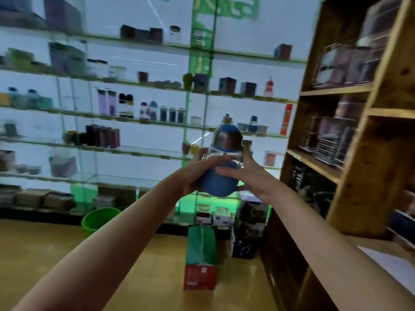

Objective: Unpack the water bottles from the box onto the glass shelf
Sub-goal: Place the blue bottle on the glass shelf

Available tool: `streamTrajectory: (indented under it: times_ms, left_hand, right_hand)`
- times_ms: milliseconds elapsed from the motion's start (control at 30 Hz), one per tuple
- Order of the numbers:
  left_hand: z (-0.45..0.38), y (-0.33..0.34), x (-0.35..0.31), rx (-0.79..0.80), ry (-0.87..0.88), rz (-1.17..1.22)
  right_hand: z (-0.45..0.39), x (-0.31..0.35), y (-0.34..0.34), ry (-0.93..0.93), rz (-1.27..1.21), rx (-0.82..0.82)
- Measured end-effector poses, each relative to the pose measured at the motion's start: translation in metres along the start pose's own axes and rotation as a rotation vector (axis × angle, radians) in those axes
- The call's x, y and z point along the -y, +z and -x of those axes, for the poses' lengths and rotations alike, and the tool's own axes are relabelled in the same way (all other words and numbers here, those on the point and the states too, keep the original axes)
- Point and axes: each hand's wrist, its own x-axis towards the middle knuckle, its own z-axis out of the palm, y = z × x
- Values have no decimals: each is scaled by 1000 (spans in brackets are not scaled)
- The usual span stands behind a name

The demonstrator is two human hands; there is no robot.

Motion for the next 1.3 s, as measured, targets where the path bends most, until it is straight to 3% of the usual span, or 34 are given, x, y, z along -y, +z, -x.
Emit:
streamTrajectory:
  times_ms: [333, 733, 1100, 1300]
  left_hand:
    - [-127, -160, 35, -160, -31, -110]
    - [-305, -301, 52, -270, -22, -104]
    - [-487, -462, 75, -136, -26, -84]
    - [-581, -512, 98, 1, -88, -84]
  right_hand:
    - [-219, -59, 70, -40, 3, 182]
    - [-457, -102, 106, -47, -16, 259]
    - [-667, -142, 141, 1, 33, 196]
    - [-750, -179, 147, 65, 3, 122]
